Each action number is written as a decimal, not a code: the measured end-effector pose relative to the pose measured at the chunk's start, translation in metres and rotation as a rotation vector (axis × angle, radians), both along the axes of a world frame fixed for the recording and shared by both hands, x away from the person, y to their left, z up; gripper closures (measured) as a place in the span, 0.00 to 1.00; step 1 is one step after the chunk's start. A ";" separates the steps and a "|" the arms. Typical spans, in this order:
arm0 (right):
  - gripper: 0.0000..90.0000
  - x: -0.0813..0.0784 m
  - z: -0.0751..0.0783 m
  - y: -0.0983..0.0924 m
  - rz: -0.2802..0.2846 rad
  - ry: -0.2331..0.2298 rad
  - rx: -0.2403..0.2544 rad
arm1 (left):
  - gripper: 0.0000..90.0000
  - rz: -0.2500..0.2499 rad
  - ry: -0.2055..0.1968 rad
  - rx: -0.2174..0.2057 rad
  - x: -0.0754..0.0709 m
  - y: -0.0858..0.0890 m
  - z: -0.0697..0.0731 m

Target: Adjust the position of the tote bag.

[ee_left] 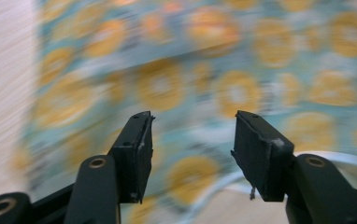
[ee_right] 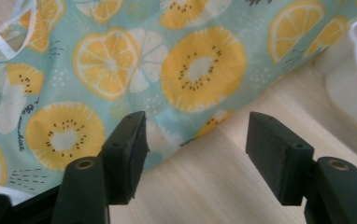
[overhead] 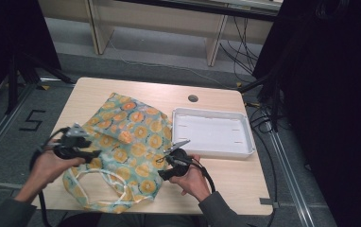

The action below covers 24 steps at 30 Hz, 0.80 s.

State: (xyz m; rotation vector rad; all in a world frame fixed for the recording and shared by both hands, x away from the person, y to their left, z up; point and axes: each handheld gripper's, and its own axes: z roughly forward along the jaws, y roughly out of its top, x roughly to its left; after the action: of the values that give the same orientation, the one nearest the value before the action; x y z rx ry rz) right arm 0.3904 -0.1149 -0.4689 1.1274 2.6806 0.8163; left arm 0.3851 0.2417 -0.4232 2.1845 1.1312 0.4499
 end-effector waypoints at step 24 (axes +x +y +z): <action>0.85 0.019 -0.021 0.011 -0.006 -0.024 -0.046 | 0.86 0.128 0.086 -0.068 0.045 0.069 -0.059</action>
State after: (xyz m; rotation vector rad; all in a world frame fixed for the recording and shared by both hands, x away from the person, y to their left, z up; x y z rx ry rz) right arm 0.4099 -0.1037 -0.4902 1.1073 2.6606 0.7586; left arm 0.4297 0.3111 -0.4825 2.0985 1.3190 0.3697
